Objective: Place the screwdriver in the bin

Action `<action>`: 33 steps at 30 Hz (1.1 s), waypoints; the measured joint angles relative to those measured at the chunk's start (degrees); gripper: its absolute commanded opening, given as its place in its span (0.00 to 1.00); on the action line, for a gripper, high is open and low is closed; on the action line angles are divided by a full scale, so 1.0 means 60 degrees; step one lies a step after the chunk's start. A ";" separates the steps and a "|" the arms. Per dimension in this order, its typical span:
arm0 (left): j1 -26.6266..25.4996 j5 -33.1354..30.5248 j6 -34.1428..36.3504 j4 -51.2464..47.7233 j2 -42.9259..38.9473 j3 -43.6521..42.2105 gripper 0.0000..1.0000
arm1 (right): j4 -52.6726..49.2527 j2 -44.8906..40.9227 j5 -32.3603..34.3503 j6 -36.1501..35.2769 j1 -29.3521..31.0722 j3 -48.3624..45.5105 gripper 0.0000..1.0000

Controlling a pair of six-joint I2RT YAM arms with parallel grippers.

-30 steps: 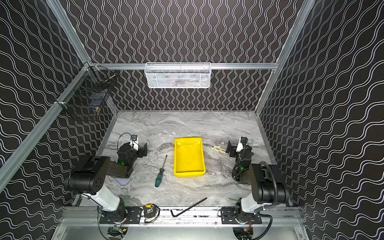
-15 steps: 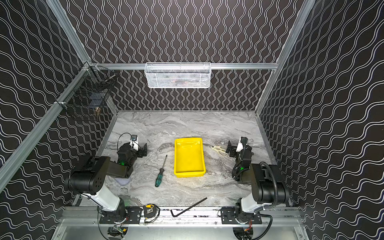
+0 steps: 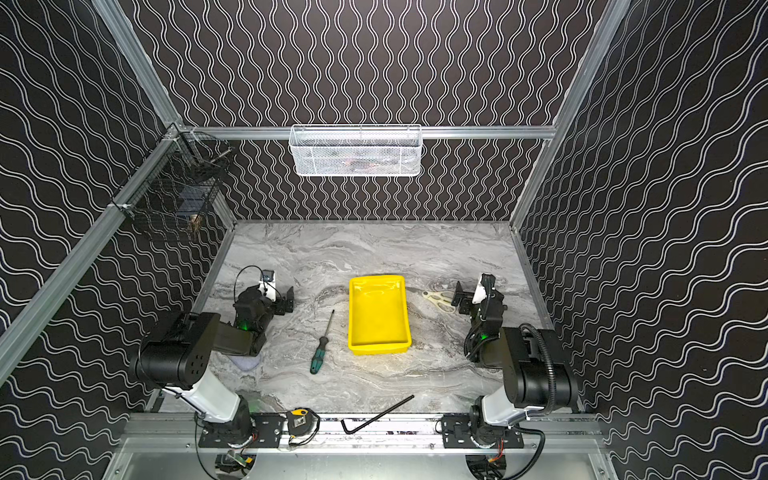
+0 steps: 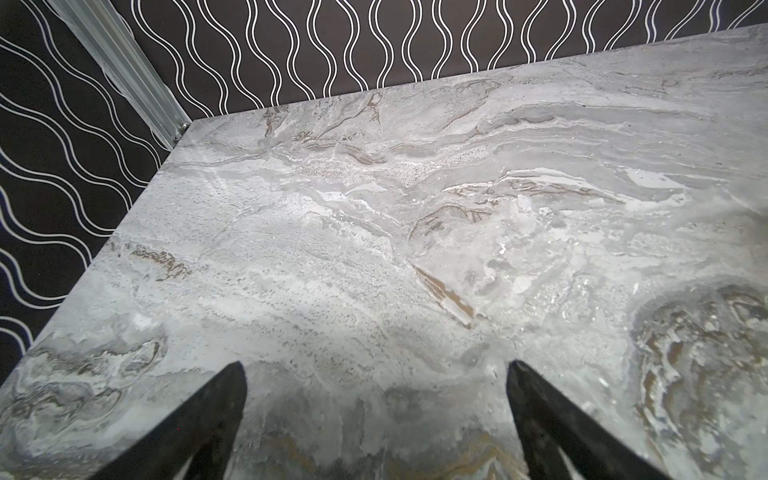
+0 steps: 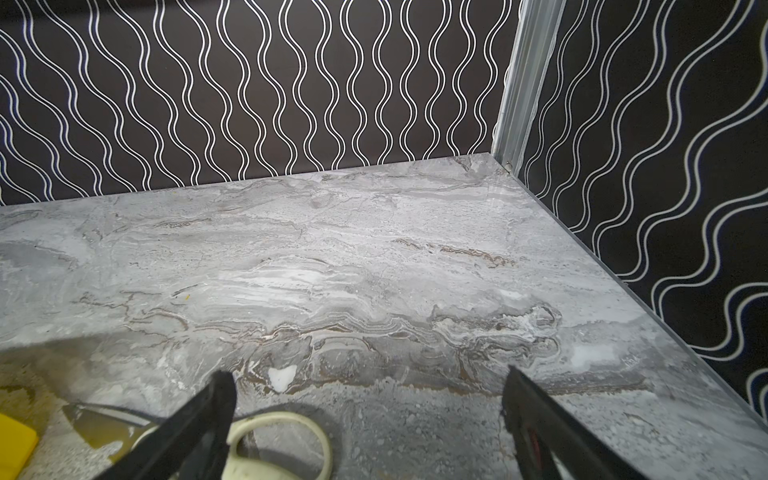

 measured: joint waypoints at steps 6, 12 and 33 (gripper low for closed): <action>0.0004 -0.0430 -0.0135 -0.0488 -0.0386 0.0186 0.99 | -0.0007 0.0000 -0.0033 0.0004 -0.0015 0.0007 1.00; -0.0248 -0.1417 -0.0302 -0.1821 -0.1654 0.0463 0.99 | -0.0703 -0.0401 0.0015 0.0120 -0.0036 0.0299 1.00; -0.2058 -0.1920 -0.5031 -1.4517 -0.4495 0.6346 0.99 | -1.3999 -0.3559 -0.2528 0.1464 0.0127 0.7967 1.00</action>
